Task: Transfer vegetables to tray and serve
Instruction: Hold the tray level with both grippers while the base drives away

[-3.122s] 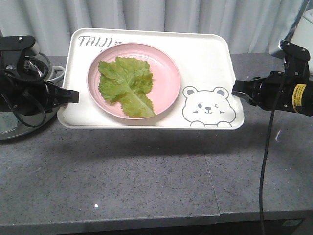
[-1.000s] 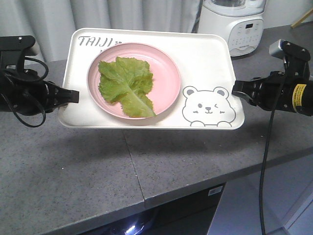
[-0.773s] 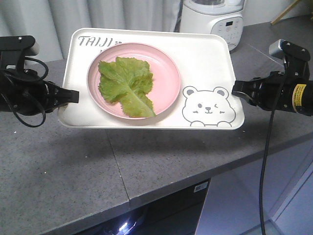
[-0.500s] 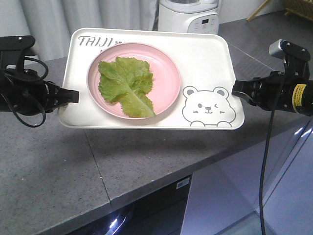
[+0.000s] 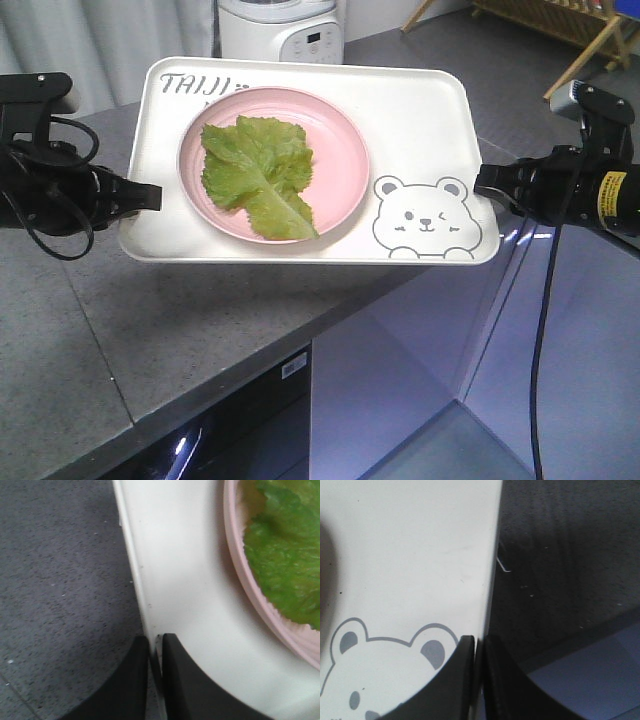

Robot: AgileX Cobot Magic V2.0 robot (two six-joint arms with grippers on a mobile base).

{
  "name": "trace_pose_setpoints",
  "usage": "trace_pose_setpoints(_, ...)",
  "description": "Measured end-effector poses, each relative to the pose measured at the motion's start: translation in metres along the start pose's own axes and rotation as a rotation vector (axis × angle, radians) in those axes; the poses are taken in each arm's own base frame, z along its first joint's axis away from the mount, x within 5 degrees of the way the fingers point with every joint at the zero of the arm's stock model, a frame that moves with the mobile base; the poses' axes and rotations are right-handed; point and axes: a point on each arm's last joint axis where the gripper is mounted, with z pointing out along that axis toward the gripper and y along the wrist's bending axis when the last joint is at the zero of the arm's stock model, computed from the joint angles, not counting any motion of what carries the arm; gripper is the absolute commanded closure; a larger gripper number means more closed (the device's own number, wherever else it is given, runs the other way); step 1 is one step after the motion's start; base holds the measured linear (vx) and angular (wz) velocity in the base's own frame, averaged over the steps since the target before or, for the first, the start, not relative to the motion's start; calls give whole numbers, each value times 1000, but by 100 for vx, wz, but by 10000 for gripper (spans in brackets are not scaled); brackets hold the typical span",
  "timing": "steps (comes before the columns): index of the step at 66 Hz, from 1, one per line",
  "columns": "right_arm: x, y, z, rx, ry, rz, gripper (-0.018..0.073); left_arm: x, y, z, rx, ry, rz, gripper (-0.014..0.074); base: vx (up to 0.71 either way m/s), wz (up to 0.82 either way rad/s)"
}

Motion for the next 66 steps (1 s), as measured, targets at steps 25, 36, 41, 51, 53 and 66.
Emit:
trace_pose_setpoints(25,0,0,0,0,0,0,562,0,0,0,0,0,0,602,-2,-35)
trace_pose_setpoints(36,0,0,0,0,0,0,562,0,0,0,0,0,0,602,-2,-36)
trace_pose_setpoints(41,0,0,0,0,0,0,562,0,0,0,0,0,0,602,-2,-37)
trace_pose_setpoints(51,0,0,0,0,0,0,562,0,0,0,0,0,0,602,-2,-37)
trace_pose_setpoints(53,0,0,0,0,0,0,562,0,0,0,0,0,0,602,-2,-37)
trace_pose_setpoints(66,0,0,0,0,0,0,562,0,0,0,0,0,0,602,-2,-38)
